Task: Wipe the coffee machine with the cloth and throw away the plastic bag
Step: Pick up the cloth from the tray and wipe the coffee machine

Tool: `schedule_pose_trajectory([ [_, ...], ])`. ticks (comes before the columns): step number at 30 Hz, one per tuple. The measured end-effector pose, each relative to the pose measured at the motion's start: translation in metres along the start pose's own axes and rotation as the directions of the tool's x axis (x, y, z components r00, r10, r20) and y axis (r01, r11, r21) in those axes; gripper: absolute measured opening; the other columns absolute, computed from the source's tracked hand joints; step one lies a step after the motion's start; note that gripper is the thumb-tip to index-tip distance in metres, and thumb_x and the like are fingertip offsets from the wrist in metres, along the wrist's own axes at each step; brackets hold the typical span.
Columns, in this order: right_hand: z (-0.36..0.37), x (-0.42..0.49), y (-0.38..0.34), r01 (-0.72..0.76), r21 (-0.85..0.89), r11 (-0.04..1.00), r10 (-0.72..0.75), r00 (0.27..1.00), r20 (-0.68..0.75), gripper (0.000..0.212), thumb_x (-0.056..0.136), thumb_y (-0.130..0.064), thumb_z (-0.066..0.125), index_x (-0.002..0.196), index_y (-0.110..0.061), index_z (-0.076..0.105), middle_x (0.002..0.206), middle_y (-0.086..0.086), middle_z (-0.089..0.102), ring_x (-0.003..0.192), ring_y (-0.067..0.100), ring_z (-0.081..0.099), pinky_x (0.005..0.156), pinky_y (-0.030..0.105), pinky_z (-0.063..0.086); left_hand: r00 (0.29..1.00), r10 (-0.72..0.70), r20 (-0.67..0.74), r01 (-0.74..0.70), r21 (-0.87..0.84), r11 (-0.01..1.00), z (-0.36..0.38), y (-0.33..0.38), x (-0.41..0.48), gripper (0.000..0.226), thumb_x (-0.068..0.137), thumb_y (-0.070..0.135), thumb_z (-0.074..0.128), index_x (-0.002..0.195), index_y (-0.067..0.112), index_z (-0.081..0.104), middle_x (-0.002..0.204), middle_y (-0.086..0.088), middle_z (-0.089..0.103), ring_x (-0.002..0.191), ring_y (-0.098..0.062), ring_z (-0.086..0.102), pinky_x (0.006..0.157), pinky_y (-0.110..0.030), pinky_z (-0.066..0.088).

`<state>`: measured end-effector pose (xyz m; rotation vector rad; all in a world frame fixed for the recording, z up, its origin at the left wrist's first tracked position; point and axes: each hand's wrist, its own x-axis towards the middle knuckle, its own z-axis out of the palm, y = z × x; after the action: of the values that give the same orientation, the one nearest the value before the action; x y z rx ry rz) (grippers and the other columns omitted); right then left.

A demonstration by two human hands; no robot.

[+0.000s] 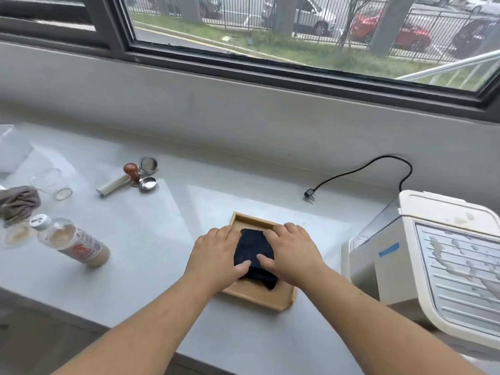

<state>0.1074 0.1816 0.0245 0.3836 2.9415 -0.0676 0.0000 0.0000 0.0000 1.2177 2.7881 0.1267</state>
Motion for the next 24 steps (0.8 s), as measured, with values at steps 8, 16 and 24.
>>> schedule_pose_trajectory([
  [8,0.044,0.012,-0.017,0.081,-0.055,0.995,-0.075,0.991,0.112,0.036,0.096,-0.053,0.051,0.112,-0.023,0.061,0.109,0.003,0.062,0.109,0.029,0.052,0.102,0.046,0.039,0.999,0.02,0.035,-0.02,0.012,1.0,0.025,-0.004,-0.003,0.071,0.082,0.072,0.045,0.138,0.029,0.051,0.14,0.01,0.055,0.121,-0.019,0.053,0.093,-0.035,0.048],
  [16,0.06,0.018,-0.022,0.055,-0.021,0.998,-0.053,0.993,0.103,0.019,0.098,-0.034,0.051,0.107,-0.022,0.063,0.106,0.004,0.061,0.101,0.029,0.053,0.082,0.042,0.039,0.999,0.014,0.031,-0.014,0.009,1.0,0.03,-0.008,-0.004,0.07,0.081,0.072,0.043,0.136,0.029,0.054,0.139,0.01,0.057,0.119,-0.02,0.055,0.091,-0.036,0.048],
  [24,0.047,0.016,-0.022,0.071,0.091,0.993,-0.075,0.996,0.039,0.009,0.097,-0.021,0.044,0.089,-0.023,0.043,0.093,0.002,0.062,0.09,0.028,0.054,0.07,0.039,0.032,0.999,0.029,0.043,-0.03,0.004,1.0,0.029,-0.003,-0.001,0.068,0.081,0.071,0.044,0.131,0.027,0.057,0.135,0.01,0.058,0.117,-0.021,0.055,0.089,-0.036,0.049],
])
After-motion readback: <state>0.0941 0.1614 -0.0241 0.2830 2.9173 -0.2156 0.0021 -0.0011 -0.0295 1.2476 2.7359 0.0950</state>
